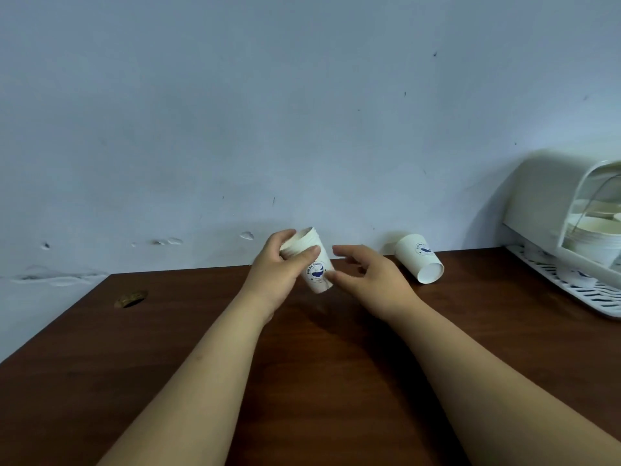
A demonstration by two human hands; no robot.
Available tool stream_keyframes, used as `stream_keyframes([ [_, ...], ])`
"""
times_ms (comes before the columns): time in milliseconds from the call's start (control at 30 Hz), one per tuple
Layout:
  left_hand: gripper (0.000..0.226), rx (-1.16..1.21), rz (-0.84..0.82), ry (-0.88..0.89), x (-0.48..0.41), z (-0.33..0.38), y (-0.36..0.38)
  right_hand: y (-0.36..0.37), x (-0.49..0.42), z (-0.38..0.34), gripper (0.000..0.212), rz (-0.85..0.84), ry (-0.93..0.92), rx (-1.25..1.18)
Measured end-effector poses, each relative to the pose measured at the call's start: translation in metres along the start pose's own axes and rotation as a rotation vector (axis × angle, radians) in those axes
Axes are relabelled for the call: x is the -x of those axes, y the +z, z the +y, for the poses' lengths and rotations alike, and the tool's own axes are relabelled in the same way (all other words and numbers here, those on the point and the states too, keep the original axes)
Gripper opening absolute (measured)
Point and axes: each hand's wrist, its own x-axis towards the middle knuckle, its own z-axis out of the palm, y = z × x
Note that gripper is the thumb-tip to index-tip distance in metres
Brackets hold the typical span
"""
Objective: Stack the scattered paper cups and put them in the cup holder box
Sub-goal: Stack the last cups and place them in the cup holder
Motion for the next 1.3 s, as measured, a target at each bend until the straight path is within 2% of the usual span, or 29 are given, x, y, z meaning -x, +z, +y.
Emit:
stream_keyframes([
  [100,0.077,-0.052,-0.007,0.018,0.004,0.004,0.006,-0.023,-0.005,-0.006,0.029,0.336,0.035,0.209],
  [167,0.079,-0.117,-0.045,0.026,0.008,0.005,0.015,-0.042,-0.007,0.003,0.036,0.488,0.125,0.437],
  [200,0.08,-0.141,-0.063,0.024,0.009,0.005,0.021,-0.052,-0.006,0.012,0.044,0.492,0.189,0.531],
  [300,0.082,-0.161,-0.083,0.008,0.014,0.006,0.032,-0.069,0.002,0.041,0.067,0.342,0.373,0.636],
  [367,0.077,-0.143,-0.068,-0.009,0.015,0.005,0.036,-0.074,0.009,0.057,0.063,0.298,0.36,0.603],
  [500,0.066,-0.091,0.0,-0.04,0.015,0.005,0.036,-0.087,0.018,0.049,0.055,0.329,0.351,0.337],
  [633,0.059,0.007,0.098,-0.049,0.015,0.019,0.032,-0.093,0.039,0.026,0.048,0.133,0.264,0.271],
  [767,0.076,0.134,0.068,-0.031,0.027,0.04,0.038,-0.096,0.066,0.011,0.049,-0.043,0.204,0.281],
  [867,0.086,0.126,-0.053,0.001,0.045,0.057,0.053,-0.099,0.082,-0.003,0.049,-0.021,0.166,0.21],
  [1000,0.086,0.037,-0.221,0.011,0.072,0.073,0.074,-0.107,0.103,-0.018,0.048,0.019,0.139,0.12],
  [1167,0.065,0.02,-0.287,0.02,0.097,0.086,0.094,-0.127,0.127,-0.023,0.045,0.071,0.134,0.09],
  [1300,0.062,-0.041,-0.35,0.045,0.113,0.089,0.117,-0.149,0.144,-0.016,0.049,0.088,0.151,0.114],
])
